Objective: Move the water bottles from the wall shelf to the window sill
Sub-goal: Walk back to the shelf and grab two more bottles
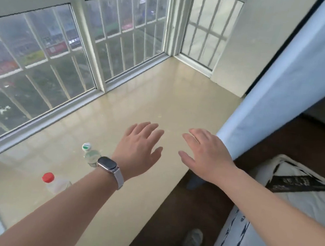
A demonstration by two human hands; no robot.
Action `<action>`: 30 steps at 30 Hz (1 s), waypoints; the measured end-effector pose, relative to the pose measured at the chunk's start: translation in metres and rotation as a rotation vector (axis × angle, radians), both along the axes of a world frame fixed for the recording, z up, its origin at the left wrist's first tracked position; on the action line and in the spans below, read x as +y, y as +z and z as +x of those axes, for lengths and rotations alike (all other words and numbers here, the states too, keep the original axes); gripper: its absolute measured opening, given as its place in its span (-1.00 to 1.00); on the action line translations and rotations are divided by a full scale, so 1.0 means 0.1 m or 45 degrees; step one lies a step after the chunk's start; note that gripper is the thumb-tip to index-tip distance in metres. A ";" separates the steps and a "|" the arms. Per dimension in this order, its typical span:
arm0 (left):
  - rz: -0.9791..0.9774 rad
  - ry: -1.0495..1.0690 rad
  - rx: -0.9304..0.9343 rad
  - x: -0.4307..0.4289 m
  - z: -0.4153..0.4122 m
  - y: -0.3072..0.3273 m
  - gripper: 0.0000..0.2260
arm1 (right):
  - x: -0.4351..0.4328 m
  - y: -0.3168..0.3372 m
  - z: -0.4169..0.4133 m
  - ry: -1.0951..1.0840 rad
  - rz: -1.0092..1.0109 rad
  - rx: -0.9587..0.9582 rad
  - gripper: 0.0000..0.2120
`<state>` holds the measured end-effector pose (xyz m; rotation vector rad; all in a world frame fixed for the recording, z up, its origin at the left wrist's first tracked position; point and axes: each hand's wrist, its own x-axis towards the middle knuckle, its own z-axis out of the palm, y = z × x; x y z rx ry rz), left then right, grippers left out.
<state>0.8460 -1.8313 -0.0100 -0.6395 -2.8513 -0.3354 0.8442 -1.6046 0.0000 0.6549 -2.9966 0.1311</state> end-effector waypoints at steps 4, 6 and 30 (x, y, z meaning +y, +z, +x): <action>-0.058 -0.174 0.013 0.69 -0.19 0.09 -0.61 | 0.74 0.10 0.14 -0.206 -0.012 0.072 -0.48; -0.070 -0.253 0.018 1.07 -0.26 0.13 -0.60 | 1.11 0.13 0.21 -0.298 0.003 0.105 -0.49; -0.174 -0.902 0.215 4.96 -0.70 0.54 -0.58 | 4.34 0.32 0.79 -1.014 -0.056 0.232 -0.48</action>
